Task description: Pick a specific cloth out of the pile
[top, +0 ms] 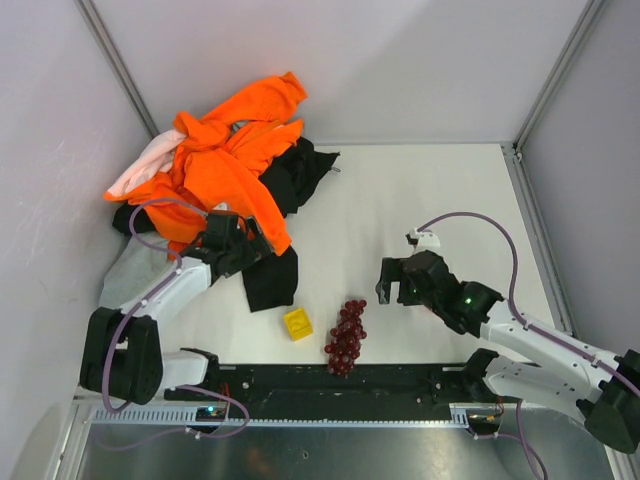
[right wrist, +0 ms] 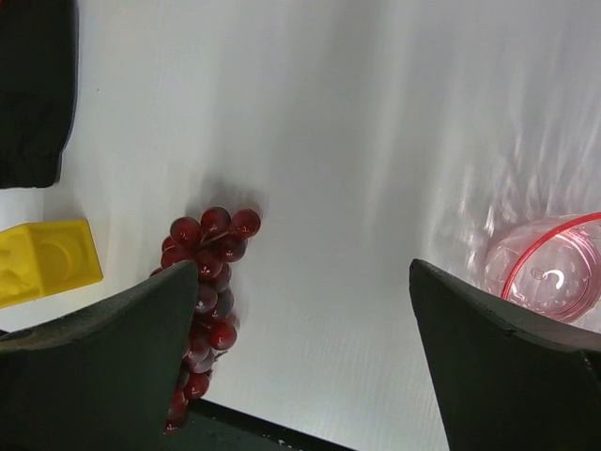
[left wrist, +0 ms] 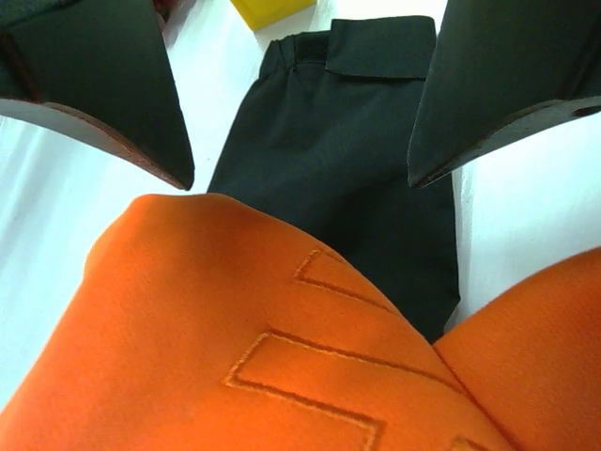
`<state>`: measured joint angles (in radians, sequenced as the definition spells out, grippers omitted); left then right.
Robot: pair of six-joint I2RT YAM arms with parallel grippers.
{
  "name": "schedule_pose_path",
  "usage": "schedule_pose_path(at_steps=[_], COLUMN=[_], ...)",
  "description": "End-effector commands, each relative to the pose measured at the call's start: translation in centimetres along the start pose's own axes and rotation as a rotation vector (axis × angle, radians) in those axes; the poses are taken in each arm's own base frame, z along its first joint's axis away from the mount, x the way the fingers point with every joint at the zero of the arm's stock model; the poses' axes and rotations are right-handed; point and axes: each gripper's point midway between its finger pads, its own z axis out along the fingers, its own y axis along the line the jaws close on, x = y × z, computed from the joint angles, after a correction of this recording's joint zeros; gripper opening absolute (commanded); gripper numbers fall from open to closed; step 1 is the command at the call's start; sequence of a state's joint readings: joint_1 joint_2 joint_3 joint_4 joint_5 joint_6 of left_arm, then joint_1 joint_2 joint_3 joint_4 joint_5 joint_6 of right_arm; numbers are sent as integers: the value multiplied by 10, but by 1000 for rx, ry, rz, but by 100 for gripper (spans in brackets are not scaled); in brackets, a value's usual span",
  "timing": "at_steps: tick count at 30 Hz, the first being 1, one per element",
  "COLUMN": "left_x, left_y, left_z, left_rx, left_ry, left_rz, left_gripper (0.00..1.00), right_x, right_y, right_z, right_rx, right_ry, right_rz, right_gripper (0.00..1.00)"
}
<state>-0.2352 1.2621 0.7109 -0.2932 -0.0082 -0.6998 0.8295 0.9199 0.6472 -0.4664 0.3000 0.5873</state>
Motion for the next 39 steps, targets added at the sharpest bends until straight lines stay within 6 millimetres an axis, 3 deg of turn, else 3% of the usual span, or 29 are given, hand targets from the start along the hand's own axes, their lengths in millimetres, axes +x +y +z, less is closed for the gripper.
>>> schedule_pose_path(at_steps=[1,8,16,22,34,39], left_x=[-10,4,11,0,-40,-43], left_y=[7,19,6,-16,-44,-45], left_z=[6,26,44,51,46,64], left_rx=[-39,-72,30,150,161,132], left_ry=[-47,3,8,-51,-231,-220], left_rz=[-38,-44,-69,-121,-112,-89], left_gripper=[100,100,100,100,98,97], right_x=[-3,1,3,5,14,18], right_y=[-3,-3,-4,-9,-16,-16], right_z=[2,9,11,10,15,19], right_rx=[19,26,36,56,81,87], right_ry=[-17,1,9,14,36,51], right_rz=[-24,-38,-50,-62,-73,-88], right_gripper=[99,99,99,99,99,99])
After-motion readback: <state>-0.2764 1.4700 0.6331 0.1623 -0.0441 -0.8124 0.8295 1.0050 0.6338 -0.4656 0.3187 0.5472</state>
